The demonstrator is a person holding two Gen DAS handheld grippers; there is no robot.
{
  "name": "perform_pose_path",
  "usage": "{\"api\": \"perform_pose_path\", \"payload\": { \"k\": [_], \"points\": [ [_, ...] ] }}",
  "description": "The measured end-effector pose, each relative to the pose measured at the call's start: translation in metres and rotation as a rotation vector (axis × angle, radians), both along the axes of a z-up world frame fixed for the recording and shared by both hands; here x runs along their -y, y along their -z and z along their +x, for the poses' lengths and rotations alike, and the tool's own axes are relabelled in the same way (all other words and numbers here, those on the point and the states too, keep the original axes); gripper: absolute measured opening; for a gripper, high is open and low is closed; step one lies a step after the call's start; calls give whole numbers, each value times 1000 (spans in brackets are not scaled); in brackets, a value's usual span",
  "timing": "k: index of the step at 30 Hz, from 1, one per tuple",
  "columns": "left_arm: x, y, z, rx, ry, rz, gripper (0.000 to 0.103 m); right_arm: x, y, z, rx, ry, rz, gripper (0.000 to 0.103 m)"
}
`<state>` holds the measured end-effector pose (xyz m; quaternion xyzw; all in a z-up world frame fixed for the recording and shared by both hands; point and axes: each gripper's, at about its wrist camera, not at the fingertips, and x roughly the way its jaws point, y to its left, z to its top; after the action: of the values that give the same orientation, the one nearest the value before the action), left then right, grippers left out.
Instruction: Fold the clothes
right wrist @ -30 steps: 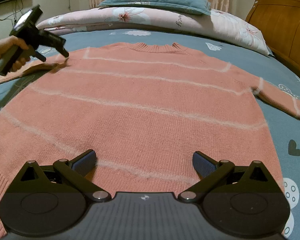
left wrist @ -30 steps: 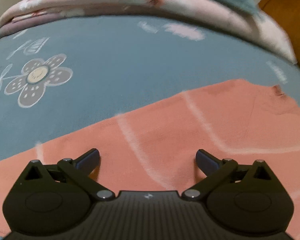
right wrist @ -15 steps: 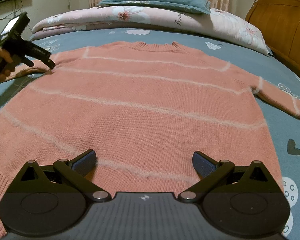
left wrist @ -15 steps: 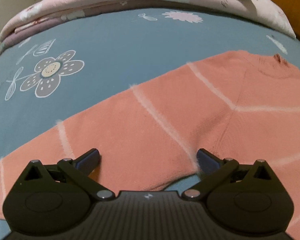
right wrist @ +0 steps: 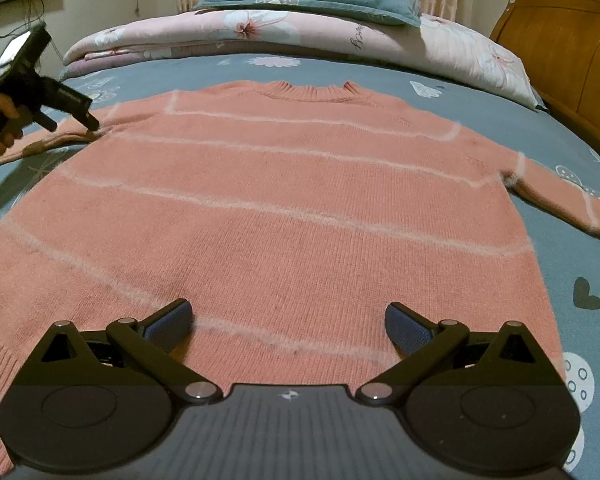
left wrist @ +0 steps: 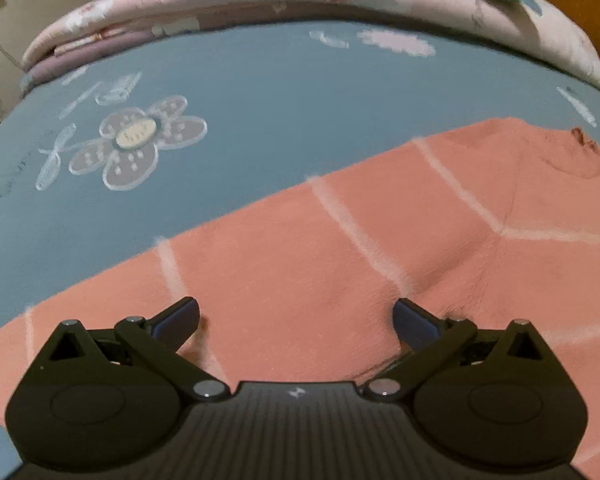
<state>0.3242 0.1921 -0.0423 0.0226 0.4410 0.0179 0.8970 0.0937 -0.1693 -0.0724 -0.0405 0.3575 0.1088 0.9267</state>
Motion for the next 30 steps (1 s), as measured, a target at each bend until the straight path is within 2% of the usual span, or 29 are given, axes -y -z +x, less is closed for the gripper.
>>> {"api": "perform_pose_path", "payload": {
  "k": [3,7,9,14,17,21,25,29,30],
  "points": [
    [-4,-8,0,27,-19,-23,102,-1,0,0,-2,1,-2,103],
    [-9,13,3,-41,-46,-11,103,-1,-1,-1,-7,0,-3,103],
    [-9,19,-5,-29,-29,0,103,0,-1,-1,-8,0,-3,103],
    [-15,0,-1,-7,-68,-70,101,0,0,0,-6,1,-2,103],
    [-9,-6,11,14,-52,-85,101,0,1,-1,-2,1,-2,103],
    [0,16,33,-18,-45,-89,103,0,1,0,-1,-3,-1,103],
    [-3,21,51,31,-97,-47,103,1,1,0,-1,-4,0,103],
    [-8,14,63,6,-149,-82,101,2,0,1,-4,-6,1,103],
    [-5,9,60,15,-139,-111,101,2,0,0,-3,-6,1,103]
  ]
}}
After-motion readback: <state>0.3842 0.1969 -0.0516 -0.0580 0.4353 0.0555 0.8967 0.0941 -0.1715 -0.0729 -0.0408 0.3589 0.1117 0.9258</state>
